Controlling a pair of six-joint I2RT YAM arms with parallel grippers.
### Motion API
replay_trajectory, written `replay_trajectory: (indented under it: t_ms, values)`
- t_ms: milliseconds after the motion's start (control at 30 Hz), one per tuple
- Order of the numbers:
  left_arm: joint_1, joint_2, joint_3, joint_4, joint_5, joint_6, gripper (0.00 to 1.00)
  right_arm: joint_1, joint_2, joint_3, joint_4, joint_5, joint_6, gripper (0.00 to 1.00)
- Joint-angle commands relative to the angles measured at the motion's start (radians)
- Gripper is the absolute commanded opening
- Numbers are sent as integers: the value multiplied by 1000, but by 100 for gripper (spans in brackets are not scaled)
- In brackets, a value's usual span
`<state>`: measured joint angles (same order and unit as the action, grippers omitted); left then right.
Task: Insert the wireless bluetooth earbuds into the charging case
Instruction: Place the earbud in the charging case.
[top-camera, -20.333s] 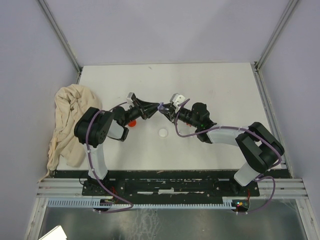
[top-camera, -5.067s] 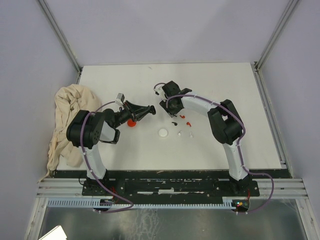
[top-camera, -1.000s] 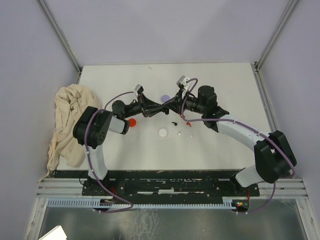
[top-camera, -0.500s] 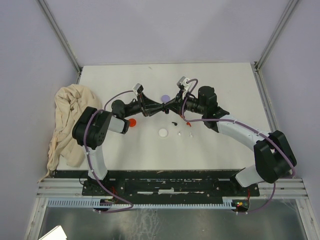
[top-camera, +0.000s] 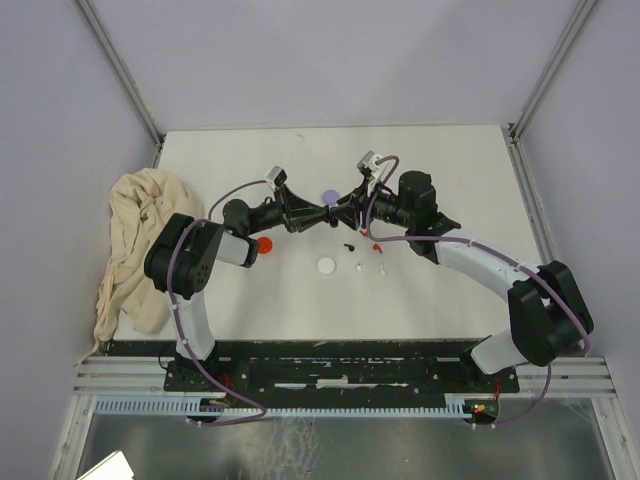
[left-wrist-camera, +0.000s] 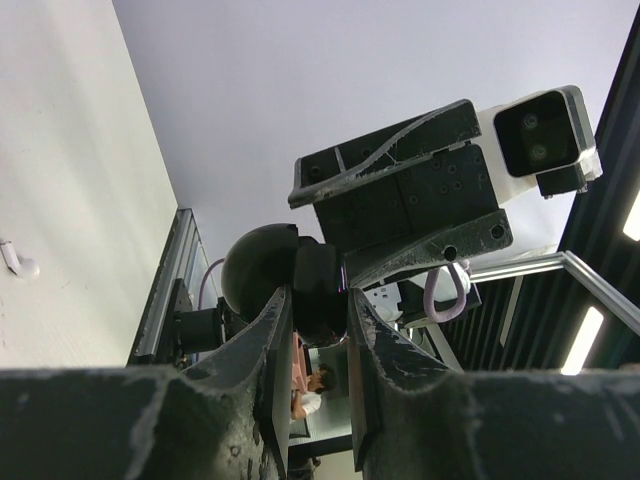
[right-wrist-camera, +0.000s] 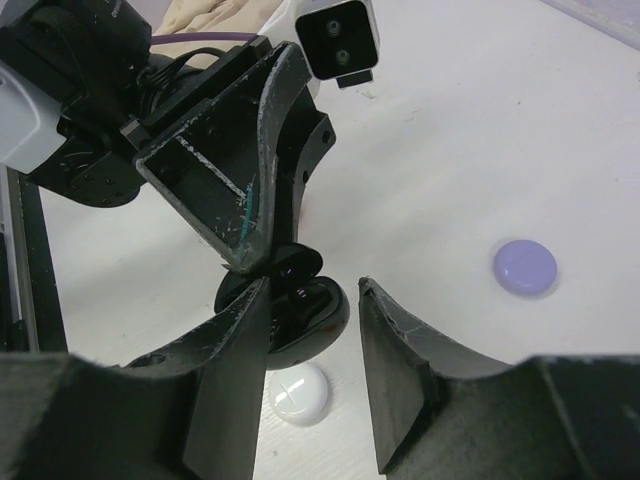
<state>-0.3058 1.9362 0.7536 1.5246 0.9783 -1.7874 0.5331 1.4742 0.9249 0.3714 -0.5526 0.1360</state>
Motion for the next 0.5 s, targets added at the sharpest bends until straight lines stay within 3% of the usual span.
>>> replay_trajectory:
  t_ms: [0,200,467]
  values:
    - [-5,-46,12,205,12,-31,3,-18,-43,9,47,16,26,49]
    - [-6,-33,12,205,4,-29,3,-41,-117,-19,66,73,61,56]
    - [20,4,3,205,-2,-14,3,-44,-204,-8,-295,372,63,66]
